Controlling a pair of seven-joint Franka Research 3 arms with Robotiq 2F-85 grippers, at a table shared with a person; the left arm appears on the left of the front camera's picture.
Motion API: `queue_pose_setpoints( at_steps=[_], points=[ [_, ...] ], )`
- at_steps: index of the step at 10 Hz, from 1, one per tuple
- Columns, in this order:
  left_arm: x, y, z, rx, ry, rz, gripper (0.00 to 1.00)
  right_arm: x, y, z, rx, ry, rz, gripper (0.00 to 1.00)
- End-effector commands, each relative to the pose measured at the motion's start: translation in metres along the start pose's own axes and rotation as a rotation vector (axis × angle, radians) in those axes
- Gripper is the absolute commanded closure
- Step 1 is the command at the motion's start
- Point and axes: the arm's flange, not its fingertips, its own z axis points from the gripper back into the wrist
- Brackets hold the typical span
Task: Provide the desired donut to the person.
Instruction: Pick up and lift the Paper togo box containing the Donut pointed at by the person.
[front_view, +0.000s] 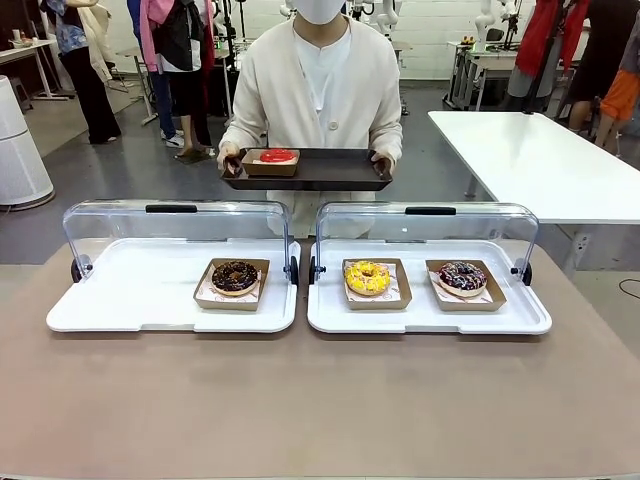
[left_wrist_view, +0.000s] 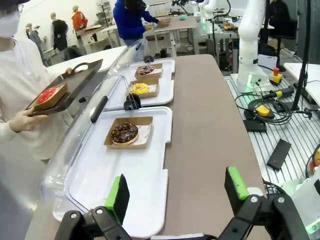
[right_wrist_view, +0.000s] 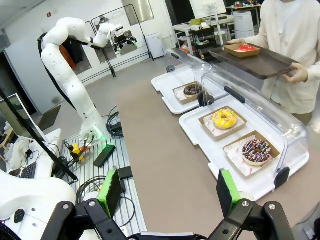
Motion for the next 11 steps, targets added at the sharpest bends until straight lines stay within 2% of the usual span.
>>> queue_pose_setpoints(
  at_steps=[1,2,4,11],
  points=[
    [0.011,0.001,-0.01,0.058,0.021,-0.047,0.0,0.001,-0.001,0.001,0.005,-0.02,0.021,0.0],
    [0.009,-0.008,-0.014,0.073,0.013,-0.035,0.0,0.001,-0.001,0.001,0.005,-0.02,0.021,0.0],
    [0.009,0.002,-0.002,0.026,0.018,-0.026,0.0,0.001,-0.001,0.001,0.005,-0.02,0.021,0.0],
    [0.009,0.002,-0.002,0.026,0.018,-0.026,0.0,0.001,-0.001,0.001,0.005,-0.02,0.021,0.0]
  ],
)
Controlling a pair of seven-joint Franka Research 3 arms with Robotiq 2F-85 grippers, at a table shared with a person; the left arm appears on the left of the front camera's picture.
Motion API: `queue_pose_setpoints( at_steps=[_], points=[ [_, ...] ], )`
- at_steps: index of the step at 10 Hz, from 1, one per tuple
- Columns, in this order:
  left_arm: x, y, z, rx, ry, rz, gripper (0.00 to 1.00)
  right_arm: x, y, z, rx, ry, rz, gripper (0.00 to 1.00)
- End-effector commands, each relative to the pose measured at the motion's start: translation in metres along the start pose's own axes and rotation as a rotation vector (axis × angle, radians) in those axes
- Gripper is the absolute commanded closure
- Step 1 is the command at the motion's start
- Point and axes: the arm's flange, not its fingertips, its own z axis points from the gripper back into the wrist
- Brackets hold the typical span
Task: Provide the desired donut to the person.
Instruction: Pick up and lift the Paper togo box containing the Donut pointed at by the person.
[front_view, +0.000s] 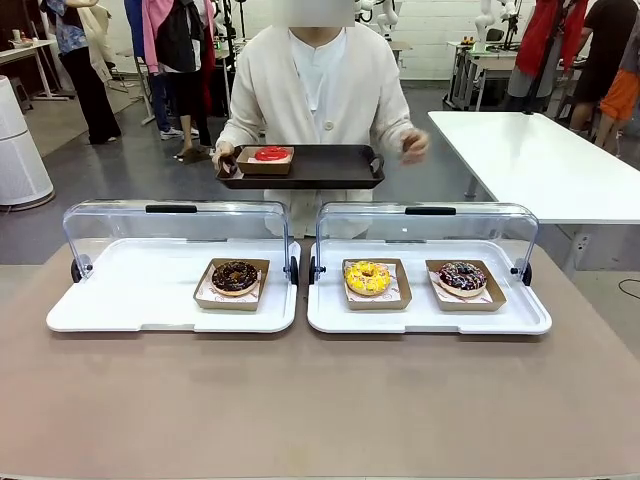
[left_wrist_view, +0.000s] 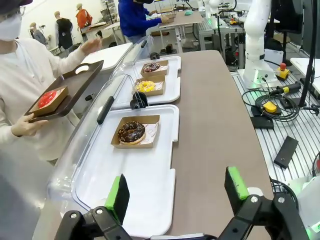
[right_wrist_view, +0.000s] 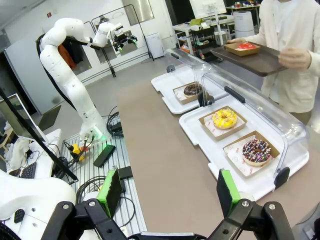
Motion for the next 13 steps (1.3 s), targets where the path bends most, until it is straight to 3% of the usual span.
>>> queue_pose_setpoints(
  at_steps=[1,13],
  points=[
    [0.0012,0.0009,0.0028,-0.002,-0.004,-0.005,0.0,0.0007,-0.0008,0.0005,0.005,-0.02,0.02,0.0],
    [0.0012,0.0009,0.0028,-0.002,-0.004,-0.005,0.0,0.0007,-0.0008,0.0005,0.005,-0.02,0.02,0.0]
  ],
)
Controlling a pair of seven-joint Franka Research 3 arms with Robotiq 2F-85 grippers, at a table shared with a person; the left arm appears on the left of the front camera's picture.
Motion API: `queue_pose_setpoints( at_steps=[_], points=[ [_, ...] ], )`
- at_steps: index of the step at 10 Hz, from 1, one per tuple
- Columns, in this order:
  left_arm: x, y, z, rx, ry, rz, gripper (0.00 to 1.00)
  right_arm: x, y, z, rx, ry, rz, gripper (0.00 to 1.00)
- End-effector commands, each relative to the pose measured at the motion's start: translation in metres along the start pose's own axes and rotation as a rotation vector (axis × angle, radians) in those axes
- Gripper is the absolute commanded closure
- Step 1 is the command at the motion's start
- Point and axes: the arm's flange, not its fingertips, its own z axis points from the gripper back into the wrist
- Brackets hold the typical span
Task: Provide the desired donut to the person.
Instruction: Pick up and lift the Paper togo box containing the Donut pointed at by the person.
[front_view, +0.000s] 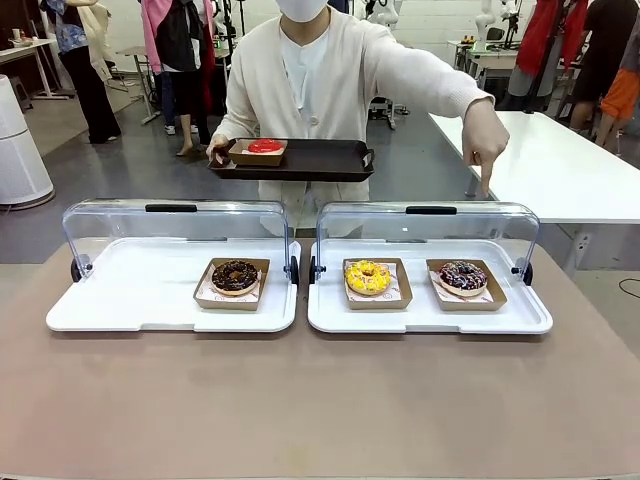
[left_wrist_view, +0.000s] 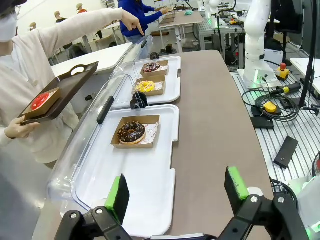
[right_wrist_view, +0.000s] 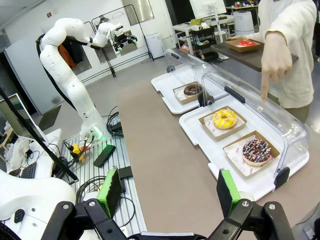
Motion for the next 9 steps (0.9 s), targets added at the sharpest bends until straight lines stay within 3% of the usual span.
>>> queue_pose_setpoints(
  at_steps=[1,7,9],
  points=[
    [0.001,0.001,0.003,-0.001,-0.004,-0.005,0.0,0.001,-0.001,0.001,0.005,-0.02,0.02,0.0],
    [0.001,0.001,0.003,-0.001,-0.004,-0.005,0.0,0.001,-0.001,0.001,0.005,-0.02,0.02,0.0],
    [0.001,0.001,0.003,-0.001,-0.004,-0.005,0.0,0.016,-0.009,-0.009,-0.018,0.069,0.009,0.0]
  ],
)
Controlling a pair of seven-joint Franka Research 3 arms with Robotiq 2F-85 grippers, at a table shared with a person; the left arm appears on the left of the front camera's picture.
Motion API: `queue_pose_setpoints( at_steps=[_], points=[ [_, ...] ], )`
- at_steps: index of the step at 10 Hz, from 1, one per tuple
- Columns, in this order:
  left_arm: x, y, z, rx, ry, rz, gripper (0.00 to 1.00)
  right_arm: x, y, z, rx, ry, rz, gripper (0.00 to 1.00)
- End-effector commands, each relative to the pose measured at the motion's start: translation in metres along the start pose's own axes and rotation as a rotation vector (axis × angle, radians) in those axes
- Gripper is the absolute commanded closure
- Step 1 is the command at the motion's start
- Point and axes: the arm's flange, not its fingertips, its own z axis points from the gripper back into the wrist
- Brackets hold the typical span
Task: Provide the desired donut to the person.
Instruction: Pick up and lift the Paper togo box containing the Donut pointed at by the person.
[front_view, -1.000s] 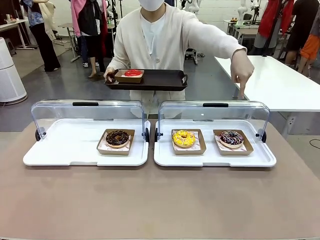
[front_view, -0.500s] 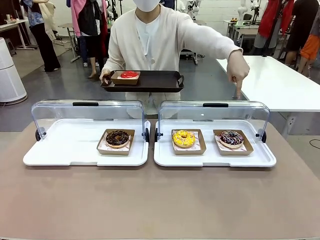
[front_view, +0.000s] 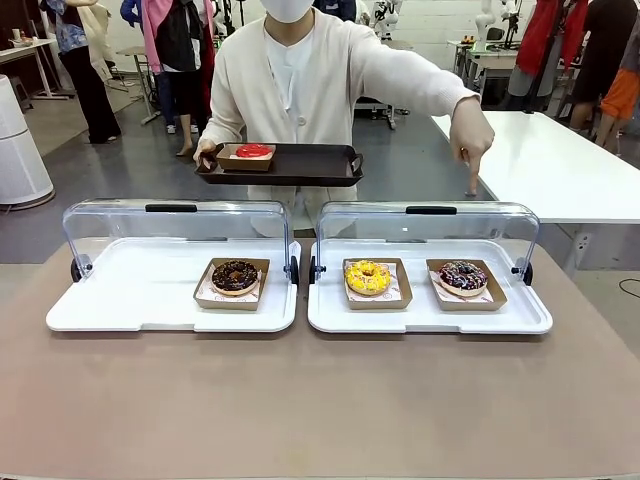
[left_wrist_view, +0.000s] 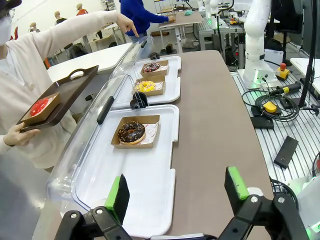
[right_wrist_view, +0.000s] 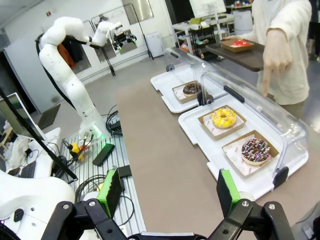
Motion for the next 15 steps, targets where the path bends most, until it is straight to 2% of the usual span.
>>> queue_pose_setpoints(
  at_steps=[1,3,5,6,8,11,13,15],
  points=[
    [0.001,0.001,0.003,-0.001,-0.004,-0.005,0.0,0.027,-0.011,-0.018,0.005,0.151,0.013,0.0],
    [0.001,0.001,0.003,-0.001,-0.004,-0.005,0.0,0.05,-0.024,-0.066,0.035,0.38,0.047,0.0],
    [0.001,0.001,0.003,-0.001,-0.004,-0.005,0.0,0.068,-0.038,-0.118,0.003,0.562,0.128,0.0],
    [0.001,0.001,0.003,-0.001,-0.004,-0.005,0.0,0.071,-0.039,-0.145,0.024,0.649,0.176,0.0],
    [0.001,0.001,0.003,-0.001,-0.004,-0.005,0.0,0.075,-0.032,-0.19,0.03,0.729,0.289,0.0],
    [0.001,0.001,0.003,-0.001,-0.004,-0.005,0.0,0.054,-0.023,-0.237,0.009,0.873,0.385,0.0],
    [0.001,0.001,0.003,-0.001,-0.004,-0.005,0.0,0.039,-0.028,-0.265,0.012,0.955,0.396,0.0],
    [0.001,0.001,0.003,-0.001,-0.004,-0.005,0.0,0.028,-0.03,-0.281,0.022,0.979,0.375,0.0]
  ],
)
